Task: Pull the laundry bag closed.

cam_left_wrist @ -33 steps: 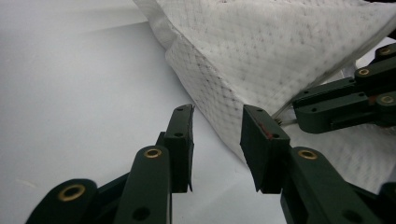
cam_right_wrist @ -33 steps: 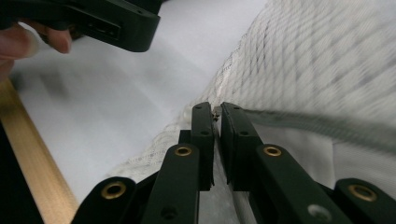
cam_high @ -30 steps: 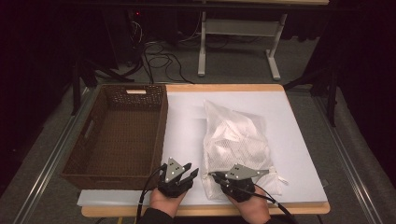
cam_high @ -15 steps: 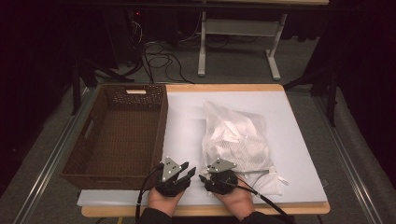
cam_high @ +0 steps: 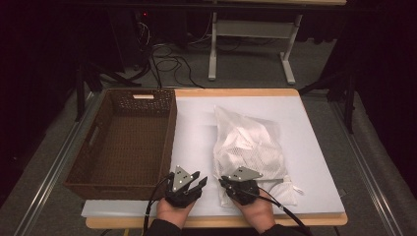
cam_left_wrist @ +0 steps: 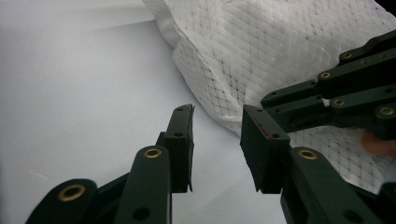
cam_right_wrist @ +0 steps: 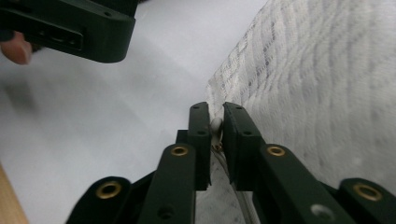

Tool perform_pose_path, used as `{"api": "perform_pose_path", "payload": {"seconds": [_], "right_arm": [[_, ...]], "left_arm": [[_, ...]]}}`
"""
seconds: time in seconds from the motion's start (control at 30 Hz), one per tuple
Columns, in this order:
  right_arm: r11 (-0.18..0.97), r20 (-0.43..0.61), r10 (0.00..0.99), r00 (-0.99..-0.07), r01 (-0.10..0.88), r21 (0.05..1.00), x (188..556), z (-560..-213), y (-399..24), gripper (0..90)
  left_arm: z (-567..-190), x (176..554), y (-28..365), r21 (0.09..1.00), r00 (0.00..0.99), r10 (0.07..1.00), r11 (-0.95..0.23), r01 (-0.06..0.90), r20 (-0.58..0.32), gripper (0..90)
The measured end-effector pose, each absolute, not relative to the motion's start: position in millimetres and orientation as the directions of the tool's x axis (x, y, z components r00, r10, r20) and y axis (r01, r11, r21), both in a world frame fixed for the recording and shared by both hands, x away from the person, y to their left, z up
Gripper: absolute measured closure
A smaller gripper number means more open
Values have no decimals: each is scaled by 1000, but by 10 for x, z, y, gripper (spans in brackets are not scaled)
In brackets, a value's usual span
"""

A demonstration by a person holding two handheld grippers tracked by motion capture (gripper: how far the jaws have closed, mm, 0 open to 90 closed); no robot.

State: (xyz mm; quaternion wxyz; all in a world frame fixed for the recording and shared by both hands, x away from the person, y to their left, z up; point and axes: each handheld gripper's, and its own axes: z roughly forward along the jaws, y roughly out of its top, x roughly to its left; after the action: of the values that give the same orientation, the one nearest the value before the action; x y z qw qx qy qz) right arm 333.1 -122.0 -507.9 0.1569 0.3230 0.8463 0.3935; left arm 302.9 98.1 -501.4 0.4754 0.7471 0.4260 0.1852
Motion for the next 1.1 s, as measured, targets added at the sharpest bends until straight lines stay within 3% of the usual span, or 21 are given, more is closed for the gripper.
{"api": "perform_pose_path", "payload": {"seconds": [0.47, 1.1], "right_arm": [[470, 11, 671, -742, 437, 767, 3310, -5079, -1374, 844], [505, 32, 633, -773, 445, 740, 3368, -5141, -1272, 855]], "left_arm": [[-5020, 3035, 976, 868, 569, 812, -186, 461, -129, 642], [-5050, 3027, 896, 864, 597, 794, -216, 455, -116, 633]]}}
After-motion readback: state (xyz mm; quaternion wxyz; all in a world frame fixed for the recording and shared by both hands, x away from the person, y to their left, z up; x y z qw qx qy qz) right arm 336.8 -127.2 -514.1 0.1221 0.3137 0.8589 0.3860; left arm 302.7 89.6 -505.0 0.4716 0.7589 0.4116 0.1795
